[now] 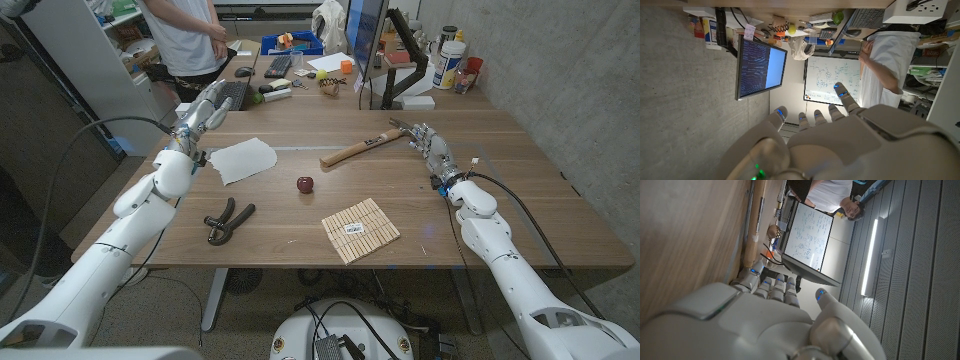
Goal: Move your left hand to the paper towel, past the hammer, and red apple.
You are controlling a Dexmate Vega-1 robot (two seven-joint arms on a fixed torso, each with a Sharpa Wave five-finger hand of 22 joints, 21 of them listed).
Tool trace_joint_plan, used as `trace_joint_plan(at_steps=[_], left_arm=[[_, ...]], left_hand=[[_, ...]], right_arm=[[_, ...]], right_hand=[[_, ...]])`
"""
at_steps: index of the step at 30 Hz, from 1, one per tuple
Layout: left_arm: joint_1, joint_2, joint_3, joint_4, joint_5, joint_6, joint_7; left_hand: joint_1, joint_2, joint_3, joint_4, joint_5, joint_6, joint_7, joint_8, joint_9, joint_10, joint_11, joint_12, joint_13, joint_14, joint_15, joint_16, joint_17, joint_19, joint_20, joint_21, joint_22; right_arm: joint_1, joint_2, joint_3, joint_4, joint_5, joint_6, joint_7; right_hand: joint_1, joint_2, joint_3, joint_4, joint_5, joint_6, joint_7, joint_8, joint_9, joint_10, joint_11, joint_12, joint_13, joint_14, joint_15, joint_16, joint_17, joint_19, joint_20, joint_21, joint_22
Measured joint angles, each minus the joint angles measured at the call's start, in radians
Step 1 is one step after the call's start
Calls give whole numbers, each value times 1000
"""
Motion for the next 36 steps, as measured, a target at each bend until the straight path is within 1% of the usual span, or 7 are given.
trace_joint_plan(at_steps=[6,14,16,20,24,30,36], left_arm=[[3,25,8,-13,35,25,0],[6,56,17,-25,56,44,-2],[6,61,20,-26,84,72,-10],[6,74,26,-28,97,85,-17],[2,84,34,-28,111,105,-28],[-7,95,45,-28,125,128,-43],[-15,102,53,-24,133,145,-56]], left_hand=[[4,4,0,0,-4,0,0,-5,0,4,-4,0,0,0,0,0,0,0,0,0,0],[13,-5,-4,-4,-4,-4,4,-5,0,5,-5,0,0,0,0,0,0,0,0,-8,0],[13,-5,-4,-4,-4,-6,2,-5,0,5,-5,0,0,0,0,0,0,0,0,-8,0],[13,-5,-7,-7,-4,-8,0,-8,0,5,-5,0,0,0,0,0,0,-1,1,-13,0],[17,-9,-8,-8,-4,-8,0,-9,0,11,-11,0,0,0,0,0,0,-4,4,-14,0],[17,-9,-11,-11,-4,-8,0,-9,0,11,-11,0,0,0,0,0,0,-2,6,-18,0],[16,-21,-11,-11,-4,-8,0,-9,0,16,-13,0,0,0,0,0,0,-4,12,-22,0]], right_arm=[[0,0,-2,-2,-2,2,0],[-1,0,-4,-4,-7,4,-2],[-1,1,-7,-6,-8,5,-3],[-1,0,-8,-6,-10,6,-4],[0,0,-10,-6,-12,7,-4],[4,0,-13,-4,-15,10,-4],[5,-1,-14,-2,-17,11,-4]], right_hand=[[0,0,-1,1,0,5,6,0,0,0,0,0,0,0,0,0,0,0,0,-1,0],[0,0,-1,1,0,5,5,0,0,0,0,0,0,0,0,0,0,0,0,-5,0],[0,0,-1,1,0,5,5,0,0,0,0,0,0,0,0,0,0,0,0,-5,0],[0,0,-1,1,0,5,5,0,0,0,0,0,0,0,0,0,0,0,0,-5,0],[0,0,-1,1,0,5,5,0,0,4,4,0,0,0,0,0,0,0,0,-5,0],[0,0,-1,1,0,5,5,0,0,4,4,0,0,0,0,0,0,0,0,-5,0],[0,0,-5,-3,0,5,5,0,0,4,4,0,0,0,0,0,0,0,0,-13,0]])
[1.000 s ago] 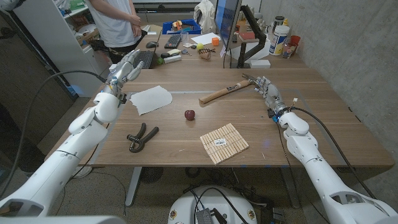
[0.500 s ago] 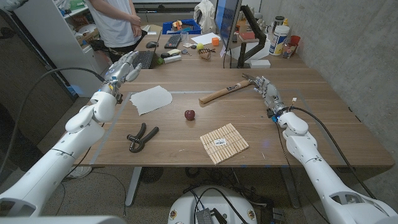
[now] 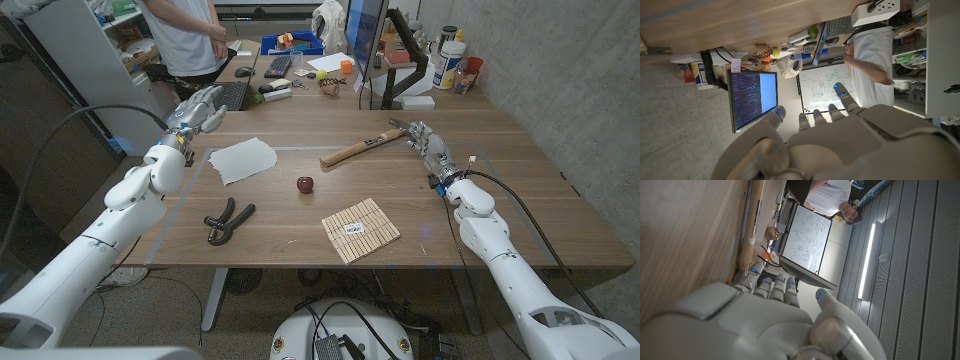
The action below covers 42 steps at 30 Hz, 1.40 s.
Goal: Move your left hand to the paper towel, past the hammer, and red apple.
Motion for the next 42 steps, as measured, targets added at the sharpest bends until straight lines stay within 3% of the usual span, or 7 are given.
trace_joint_plan(at_steps=[42], left_arm=[[-99,16,89,67,22,100,-125]], left_hand=[[-9,-17,-19,3,-7,18,0,5,5,13,2,7,5,0,0,-6,5,2,-3,-10,0]], right_arm=[[2,-11,-6,10,-12,7,0]], right_hand=[[-4,4,-4,4,0,0,0,0,0,0,0,0,0,0,0,0,0,0,0,-8,0]])
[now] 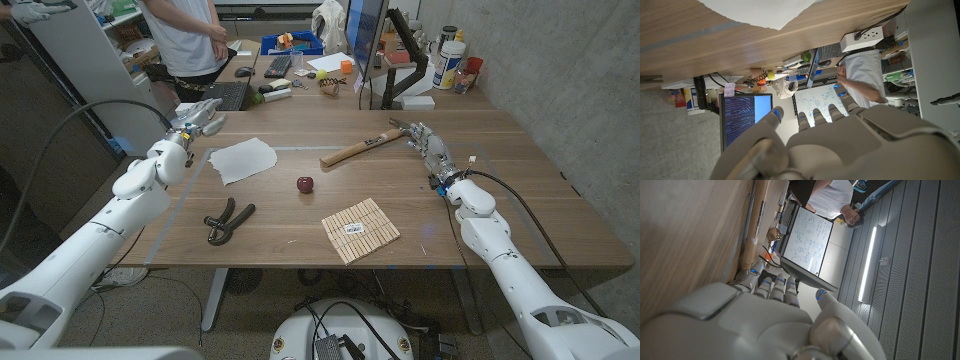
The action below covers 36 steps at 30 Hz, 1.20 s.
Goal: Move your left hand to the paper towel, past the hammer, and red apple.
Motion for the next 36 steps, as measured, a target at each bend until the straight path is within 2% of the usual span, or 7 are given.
trace_joint_plan(at_steps=[28,36], left_arm=[[-76,5,81,29,29,53,-106],[-94,6,102,38,39,66,-128]], left_hand=[[-9,-1,-21,13,-4,-19,0,-5,0,-31,5,-12,0,0,0,-4,5,-6,-6,-12,0],[-9,-1,-25,9,-4,-19,0,-5,0,-35,1,-12,0,0,0,-4,5,-6,-6,-12,0]], right_arm=[[-6,-8,3,3,-2,11,5],[-10,-12,5,3,-2,14,6]], right_hand=[[0,0,-4,-4,0,0,0,0,0,0,0,0,0,0,0,0,0,0,0,-11,0],[0,0,-4,-4,0,0,0,0,0,0,0,0,0,0,0,0,0,0,0,-11,0]])
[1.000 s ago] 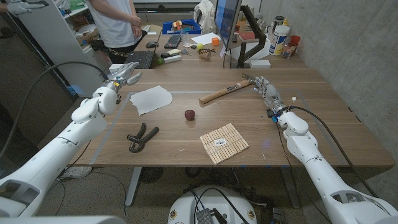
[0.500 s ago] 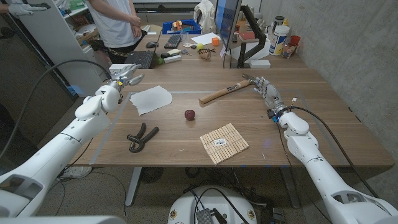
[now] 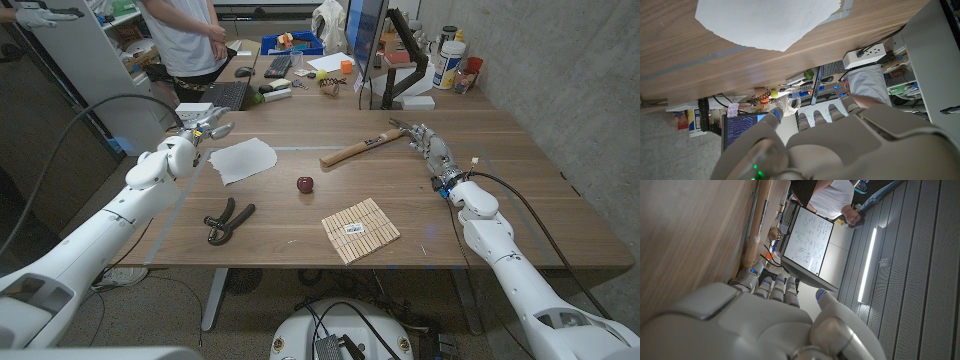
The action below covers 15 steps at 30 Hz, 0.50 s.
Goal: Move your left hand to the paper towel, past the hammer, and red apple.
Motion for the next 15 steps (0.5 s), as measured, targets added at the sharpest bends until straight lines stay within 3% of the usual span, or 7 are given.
trace_joint_plan(at_steps=[15], left_arm=[[-21,-2,29,10,18,22,-28]], left_hand=[[-4,4,-2,2,0,-11,0,-5,0,0,0,0,0,0,0,0,0,0,0,-4,0]], right_arm=[[-7,-9,3,-9,-2,2,2]], right_hand=[[0,0,0,0,0,0,0,0,0,0,0,0,0,0,0,0,0,0,0,-7,0]])
